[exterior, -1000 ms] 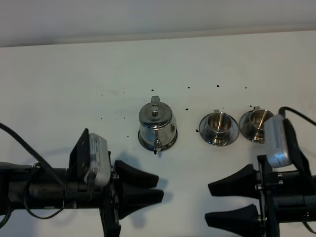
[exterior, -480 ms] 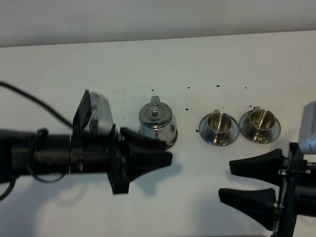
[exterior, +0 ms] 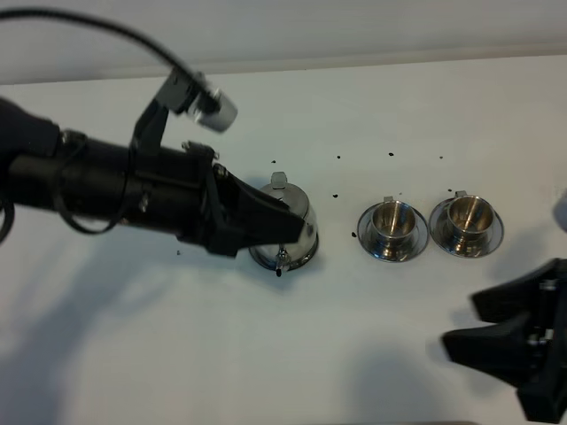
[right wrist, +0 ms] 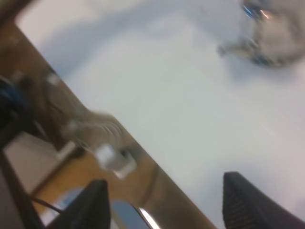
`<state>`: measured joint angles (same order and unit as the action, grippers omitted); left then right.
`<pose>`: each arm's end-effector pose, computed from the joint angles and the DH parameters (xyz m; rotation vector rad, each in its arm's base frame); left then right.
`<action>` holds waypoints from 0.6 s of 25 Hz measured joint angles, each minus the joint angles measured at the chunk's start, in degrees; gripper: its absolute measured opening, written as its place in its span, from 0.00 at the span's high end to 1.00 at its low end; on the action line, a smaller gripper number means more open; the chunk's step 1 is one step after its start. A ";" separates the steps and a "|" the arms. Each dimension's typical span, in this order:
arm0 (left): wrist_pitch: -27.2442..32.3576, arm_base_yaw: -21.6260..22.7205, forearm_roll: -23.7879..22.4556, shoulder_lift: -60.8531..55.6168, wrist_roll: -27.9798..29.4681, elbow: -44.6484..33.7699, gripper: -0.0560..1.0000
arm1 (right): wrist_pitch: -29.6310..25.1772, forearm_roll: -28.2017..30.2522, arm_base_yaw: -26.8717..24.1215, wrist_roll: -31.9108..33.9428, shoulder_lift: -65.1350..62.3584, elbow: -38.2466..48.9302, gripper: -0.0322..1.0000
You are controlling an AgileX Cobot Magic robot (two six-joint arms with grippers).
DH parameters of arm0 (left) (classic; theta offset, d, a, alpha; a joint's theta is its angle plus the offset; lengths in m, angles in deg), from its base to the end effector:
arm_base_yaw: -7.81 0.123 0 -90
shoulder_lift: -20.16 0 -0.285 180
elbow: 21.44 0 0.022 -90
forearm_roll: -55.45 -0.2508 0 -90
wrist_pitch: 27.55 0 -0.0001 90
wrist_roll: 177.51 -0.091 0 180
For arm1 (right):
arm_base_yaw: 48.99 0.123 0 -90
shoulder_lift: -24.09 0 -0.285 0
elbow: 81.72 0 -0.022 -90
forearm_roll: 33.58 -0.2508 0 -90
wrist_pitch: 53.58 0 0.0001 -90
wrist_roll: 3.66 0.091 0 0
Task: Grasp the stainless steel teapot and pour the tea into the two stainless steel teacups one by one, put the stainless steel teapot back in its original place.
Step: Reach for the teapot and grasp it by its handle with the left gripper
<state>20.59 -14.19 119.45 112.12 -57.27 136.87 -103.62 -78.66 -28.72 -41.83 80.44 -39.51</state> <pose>0.2478 -0.1659 0.2758 0.8922 2.2105 -1.0187 0.1177 0.0962 0.2872 -0.7868 2.2626 0.8127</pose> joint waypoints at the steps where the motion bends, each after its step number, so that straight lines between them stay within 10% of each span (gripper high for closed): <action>1: -0.19 0.00 -2.54 0.00 3.50 1.13 0.59 | -0.72 3.68 0.00 3.72 -0.96 -0.56 0.48; 8: -1.41 0.00 -15.42 0.04 18.91 7.54 0.59 | -8.05 23.59 0.00 22.65 -9.18 -1.07 0.48; 15: -1.41 0.00 -18.86 0.04 22.98 8.68 0.59 | -12.46 40.01 0.00 32.28 -19.67 0.86 0.50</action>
<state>19.18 -14.19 100.59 112.16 -34.28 145.54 -116.08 -38.65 -28.72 -9.54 60.77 -38.65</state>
